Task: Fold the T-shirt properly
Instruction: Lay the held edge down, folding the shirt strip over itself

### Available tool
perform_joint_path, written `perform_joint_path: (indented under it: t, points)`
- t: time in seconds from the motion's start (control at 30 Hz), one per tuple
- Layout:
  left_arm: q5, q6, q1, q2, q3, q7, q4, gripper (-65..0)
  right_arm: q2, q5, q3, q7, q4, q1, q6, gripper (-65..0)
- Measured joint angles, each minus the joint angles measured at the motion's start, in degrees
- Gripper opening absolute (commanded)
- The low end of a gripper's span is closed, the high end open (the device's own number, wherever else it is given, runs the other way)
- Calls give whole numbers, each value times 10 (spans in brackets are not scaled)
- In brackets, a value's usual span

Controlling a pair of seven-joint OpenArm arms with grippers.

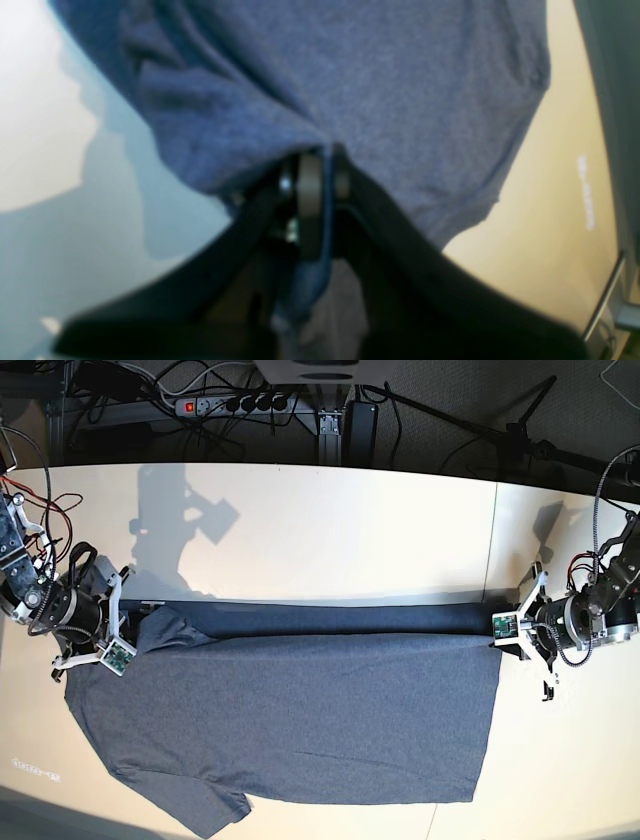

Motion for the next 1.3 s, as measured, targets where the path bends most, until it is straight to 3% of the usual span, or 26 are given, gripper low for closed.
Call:
perform_joint_path:
  t: [0.73, 0.8, 0.83, 0.9, 0.93, 1.0, 1.17, 1.3]
  points:
    - [1, 0, -40, 22, 0, -35, -5, -650, -3, -9, -1, -2, -47, 2, 0, -635]
    - [1, 0, -41, 24, 0, -34, -6, -645, -3, -12, -1, 5, -47, 2, 0, -463]
    - [1, 0, -42, 25, 0, -32, -8, -600, -3, -15, -1, 10, -47, 2, 0, -364]
    - [-4, 0, -44, 25, 0, -32, -18, -441, -3, -18, -1, 16, -48, 2, 0, -203]
    - [-9, 3, -45, 25, 0, -32, -25, -349, -3, -19, -1, 19, -48, 2, 0, -201]
    - [-43, 27, -46, 25, 0, -10, -38, -254, -3, -7, -2, 23, -48, 7, 0, -201]
    - [-115, 133, -47, 27, 0, 33, -45, -253, -9, 56, -2, 22, -49, 50, -2, -202]
    - [-160, 236, -61, 45, 0, 125, -45, -256, -28, 92, -1, 13, -49, 87, -2, -203]
